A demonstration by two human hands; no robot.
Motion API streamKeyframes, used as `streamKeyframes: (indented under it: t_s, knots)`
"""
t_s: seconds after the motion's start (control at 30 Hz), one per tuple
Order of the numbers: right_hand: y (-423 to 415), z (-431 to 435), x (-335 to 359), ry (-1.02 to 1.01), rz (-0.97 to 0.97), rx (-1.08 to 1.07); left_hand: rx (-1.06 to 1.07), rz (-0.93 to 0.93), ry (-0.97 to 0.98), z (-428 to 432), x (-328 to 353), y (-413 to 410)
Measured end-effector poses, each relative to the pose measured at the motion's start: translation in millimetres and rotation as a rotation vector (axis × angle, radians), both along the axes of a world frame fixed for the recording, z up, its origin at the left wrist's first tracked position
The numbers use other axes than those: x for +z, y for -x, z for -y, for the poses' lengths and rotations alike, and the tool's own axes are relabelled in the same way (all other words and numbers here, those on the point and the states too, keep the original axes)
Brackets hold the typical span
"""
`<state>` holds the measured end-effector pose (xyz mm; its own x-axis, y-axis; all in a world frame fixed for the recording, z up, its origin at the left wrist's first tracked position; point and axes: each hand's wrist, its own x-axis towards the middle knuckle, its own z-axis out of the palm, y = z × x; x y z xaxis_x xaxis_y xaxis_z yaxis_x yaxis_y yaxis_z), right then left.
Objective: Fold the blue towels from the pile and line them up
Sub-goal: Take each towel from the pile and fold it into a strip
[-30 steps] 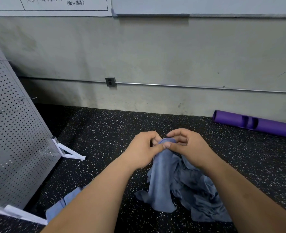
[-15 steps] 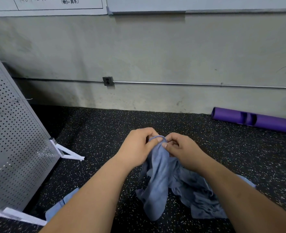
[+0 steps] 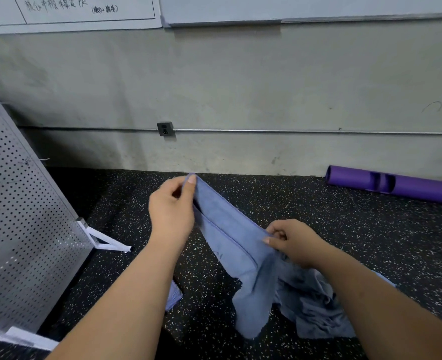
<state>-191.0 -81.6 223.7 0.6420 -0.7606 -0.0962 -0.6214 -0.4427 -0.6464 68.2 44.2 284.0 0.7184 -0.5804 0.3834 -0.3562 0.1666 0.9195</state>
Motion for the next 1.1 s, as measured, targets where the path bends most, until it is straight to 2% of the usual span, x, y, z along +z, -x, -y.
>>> streamKeyframes:
  t_s: [0.07,0.17,0.3,0.4,0.53,0.7,0.9,1.1]
  knots:
    - [7.7,6.4,0.5,0.053,-0.052,-0.045,0.111,-0.044,0.016,-2.4,-1.3,-11.0]
    - [17.4,13.8,10.5,0.135,0.019,-0.13,0.157,0.043,-0.138,-4.8,-9.6,-26.2]
    - [15.9,10.8,30.4,0.192,0.157,-0.107,-0.011,0.212,-0.421,-2.6,-23.5,-29.5]
    - [9.6,-0.2,44.4,0.216,0.224,-0.045,-0.202,0.282,-0.509,0.9,-24.0,-14.2]
    - [1.4,-12.2,56.1,0.249,0.247,0.019,-0.496,0.293,-0.478,5.3,-22.7,11.9]
    - [-2.8,-21.1,61.7,0.215,0.259,0.052,-0.652,0.328,-0.447,10.9,-23.4,40.9]
    - [0.1,-18.0,56.6,0.165,0.298,0.011,-0.572,0.403,-0.399,15.2,-24.2,49.7]
    - [11.4,-6.4,50.9,0.077,0.202,0.001,-0.36,0.252,-0.334,17.8,-17.1,36.5]
